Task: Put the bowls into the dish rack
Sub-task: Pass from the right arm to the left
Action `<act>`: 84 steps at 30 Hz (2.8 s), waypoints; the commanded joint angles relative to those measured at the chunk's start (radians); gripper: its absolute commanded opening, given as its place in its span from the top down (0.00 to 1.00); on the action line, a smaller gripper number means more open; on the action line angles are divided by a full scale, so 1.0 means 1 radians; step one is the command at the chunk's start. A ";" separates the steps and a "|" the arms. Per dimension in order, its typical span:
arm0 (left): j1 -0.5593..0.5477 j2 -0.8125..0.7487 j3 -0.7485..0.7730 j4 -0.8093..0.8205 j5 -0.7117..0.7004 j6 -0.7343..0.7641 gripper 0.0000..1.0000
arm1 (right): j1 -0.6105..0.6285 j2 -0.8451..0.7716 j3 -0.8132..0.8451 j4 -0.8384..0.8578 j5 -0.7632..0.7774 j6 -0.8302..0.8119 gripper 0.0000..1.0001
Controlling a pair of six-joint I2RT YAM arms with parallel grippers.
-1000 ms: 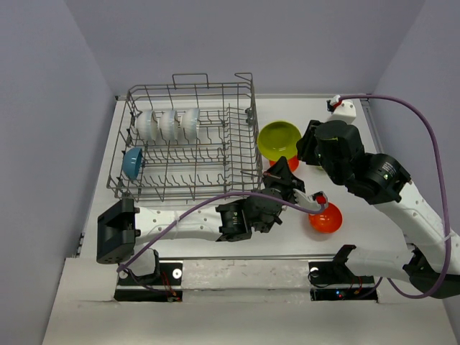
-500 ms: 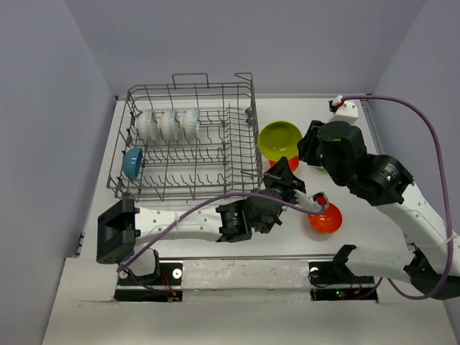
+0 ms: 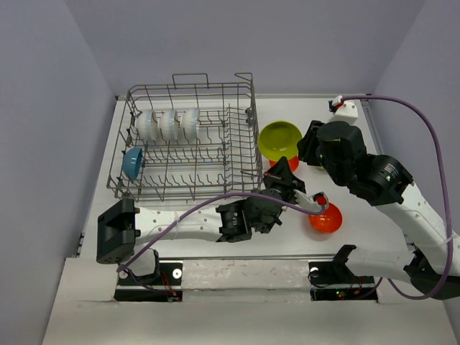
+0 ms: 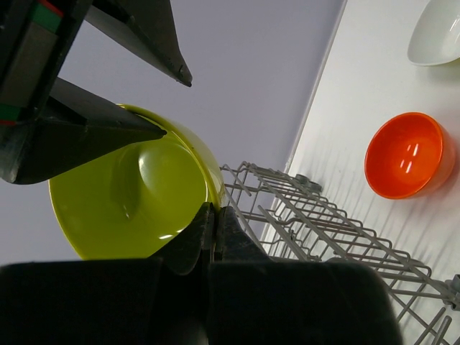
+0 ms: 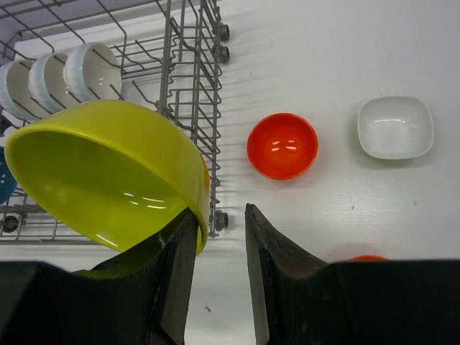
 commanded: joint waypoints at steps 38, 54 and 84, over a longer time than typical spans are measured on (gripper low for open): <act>-0.007 0.033 0.080 0.187 -0.098 0.115 0.73 | 0.003 -0.064 -0.025 0.067 0.027 -0.031 0.99; 0.024 0.054 0.081 0.204 -0.086 0.144 0.59 | 0.003 -0.067 -0.001 0.050 0.008 -0.039 0.99; 0.050 0.085 0.100 0.237 -0.064 0.162 1.00 | 0.003 -0.081 -0.007 0.038 0.008 -0.032 0.99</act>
